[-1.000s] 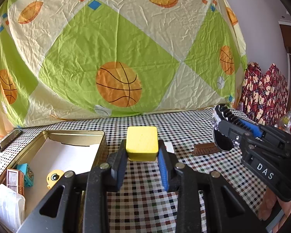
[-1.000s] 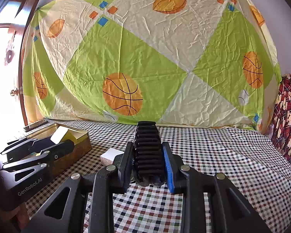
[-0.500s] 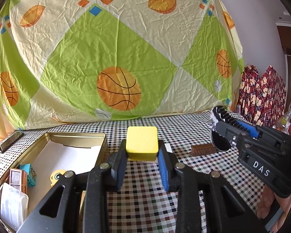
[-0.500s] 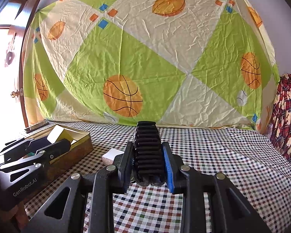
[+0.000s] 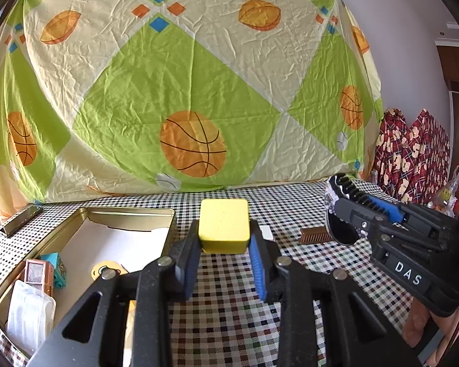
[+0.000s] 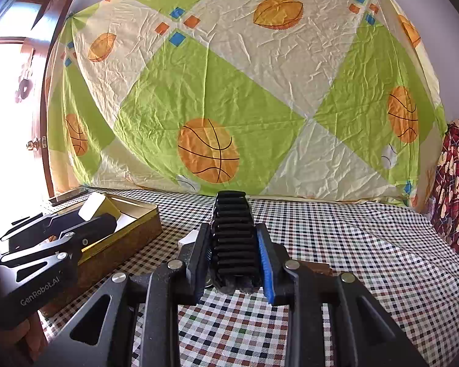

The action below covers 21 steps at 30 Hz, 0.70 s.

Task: Organize rigid objects
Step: 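Carry the yellow cube and black hairbrush toward the gold tin with both tools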

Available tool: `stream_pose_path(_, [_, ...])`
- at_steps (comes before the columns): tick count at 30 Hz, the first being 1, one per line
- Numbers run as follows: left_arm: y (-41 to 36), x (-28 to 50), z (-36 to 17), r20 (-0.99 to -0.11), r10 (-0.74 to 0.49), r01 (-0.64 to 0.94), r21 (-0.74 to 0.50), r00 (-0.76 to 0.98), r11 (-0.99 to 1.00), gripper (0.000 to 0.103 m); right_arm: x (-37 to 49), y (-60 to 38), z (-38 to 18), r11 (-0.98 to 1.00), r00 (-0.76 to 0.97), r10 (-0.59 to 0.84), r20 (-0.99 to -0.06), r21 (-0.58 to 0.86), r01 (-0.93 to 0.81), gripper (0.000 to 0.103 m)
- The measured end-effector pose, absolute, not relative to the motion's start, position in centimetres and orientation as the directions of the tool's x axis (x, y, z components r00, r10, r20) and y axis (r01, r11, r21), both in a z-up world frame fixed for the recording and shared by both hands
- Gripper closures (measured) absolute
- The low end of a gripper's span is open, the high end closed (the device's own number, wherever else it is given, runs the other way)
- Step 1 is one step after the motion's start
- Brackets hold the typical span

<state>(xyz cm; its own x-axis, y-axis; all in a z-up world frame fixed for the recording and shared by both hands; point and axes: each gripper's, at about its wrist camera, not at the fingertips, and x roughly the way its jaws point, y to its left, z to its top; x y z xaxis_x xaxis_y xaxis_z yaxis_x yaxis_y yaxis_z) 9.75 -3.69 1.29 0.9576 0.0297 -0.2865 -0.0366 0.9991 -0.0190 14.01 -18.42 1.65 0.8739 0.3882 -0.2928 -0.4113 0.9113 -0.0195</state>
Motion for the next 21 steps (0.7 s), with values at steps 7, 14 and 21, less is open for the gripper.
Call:
stream_pose_path(7, [-3.2, 8.9, 1.3, -0.280, 0.031, -0.039, -0.022, 0.960, 0.999, 0.074, 13.8, -18.2, 1.5, 0.910, 0.873, 0.389, -0.295, -0.024, -0.413, 0.072])
stream_pose_path(14, [-2.5, 8.2, 1.3, -0.280, 0.032, -0.044, -0.038, 0.959, 0.998, 0.074, 14.1, -16.8, 1.3, 0.897, 0.852, 0.413, -0.323, -0.020, -0.442, 0.072])
stream_pose_path(21, [-1.2, 7.3, 1.3, -0.273, 0.031, -0.050, -0.062, 0.961, 0.997, 0.074, 13.3, -15.0, 1.2, 0.879, 0.837, 0.442, -0.323, -0.033, -0.476, 0.072])
